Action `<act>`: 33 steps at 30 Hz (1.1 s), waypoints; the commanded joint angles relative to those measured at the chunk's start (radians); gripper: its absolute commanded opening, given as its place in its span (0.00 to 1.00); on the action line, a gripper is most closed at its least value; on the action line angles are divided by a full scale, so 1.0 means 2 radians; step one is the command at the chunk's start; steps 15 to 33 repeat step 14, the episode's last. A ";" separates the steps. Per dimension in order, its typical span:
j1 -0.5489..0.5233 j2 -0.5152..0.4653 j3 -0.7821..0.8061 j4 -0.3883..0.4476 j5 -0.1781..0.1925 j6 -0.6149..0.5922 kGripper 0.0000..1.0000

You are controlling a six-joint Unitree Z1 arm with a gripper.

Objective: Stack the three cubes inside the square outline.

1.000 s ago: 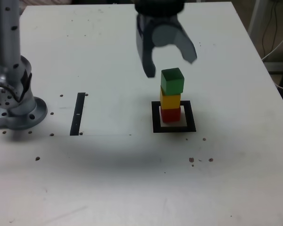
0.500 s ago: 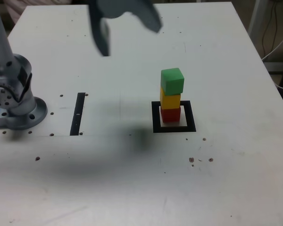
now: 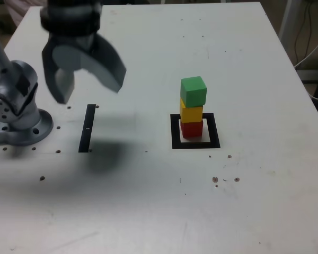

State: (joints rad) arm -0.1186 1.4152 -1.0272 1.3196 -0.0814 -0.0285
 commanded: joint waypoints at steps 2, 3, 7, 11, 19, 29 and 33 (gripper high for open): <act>-0.008 -0.003 0.054 -0.032 0.002 -0.006 1.00; -0.009 -0.003 0.069 -0.044 0.004 -0.007 1.00; -0.011 -0.006 0.122 -0.090 0.014 -0.009 1.00; -0.011 -0.008 0.149 -0.114 0.025 -0.009 1.00; -0.011 -0.008 0.155 -0.119 0.028 -0.009 1.00; -0.011 -0.008 0.155 -0.119 0.028 -0.009 1.00; -0.011 -0.008 0.155 -0.119 0.028 -0.009 1.00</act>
